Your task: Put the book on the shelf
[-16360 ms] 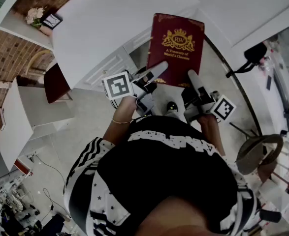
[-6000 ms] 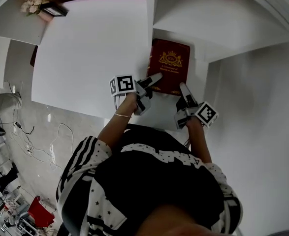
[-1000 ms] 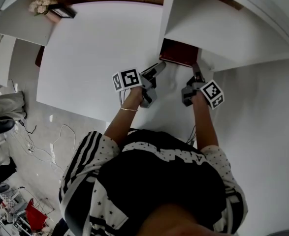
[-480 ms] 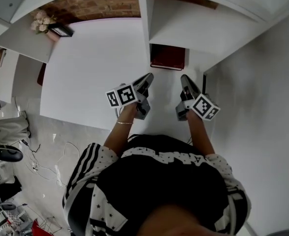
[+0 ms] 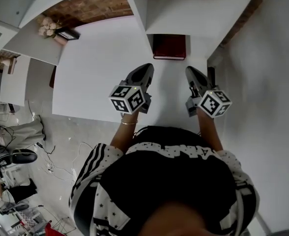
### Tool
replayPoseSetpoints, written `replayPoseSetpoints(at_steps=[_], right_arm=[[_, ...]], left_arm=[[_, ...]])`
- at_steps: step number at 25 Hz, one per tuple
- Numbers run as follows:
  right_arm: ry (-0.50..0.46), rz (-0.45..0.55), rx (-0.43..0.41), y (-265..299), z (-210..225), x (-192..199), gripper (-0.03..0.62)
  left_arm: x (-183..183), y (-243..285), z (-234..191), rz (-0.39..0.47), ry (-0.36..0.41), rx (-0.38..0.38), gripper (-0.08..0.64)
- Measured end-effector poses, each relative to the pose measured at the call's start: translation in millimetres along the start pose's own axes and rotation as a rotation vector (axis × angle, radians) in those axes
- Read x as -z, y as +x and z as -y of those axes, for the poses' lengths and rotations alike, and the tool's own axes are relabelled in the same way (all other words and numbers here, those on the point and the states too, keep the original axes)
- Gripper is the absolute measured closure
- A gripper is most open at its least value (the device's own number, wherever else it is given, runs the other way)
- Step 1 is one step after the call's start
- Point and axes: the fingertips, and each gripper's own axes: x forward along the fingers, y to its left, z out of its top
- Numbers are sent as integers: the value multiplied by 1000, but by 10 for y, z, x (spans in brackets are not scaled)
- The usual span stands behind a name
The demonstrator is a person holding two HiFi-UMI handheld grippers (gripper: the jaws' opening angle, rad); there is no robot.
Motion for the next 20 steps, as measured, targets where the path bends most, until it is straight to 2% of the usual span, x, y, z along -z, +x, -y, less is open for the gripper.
replayPoseSetpoints(at_steps=[6,20], right_arm=[[-29,3,-17,-131,-55,-19,557],[-46,-3,-63,-147,-172,17,560]], left_arm=[[-21,-114,118,-3,76,-23,514],[-36,-248,140,28,67,-43,514]])
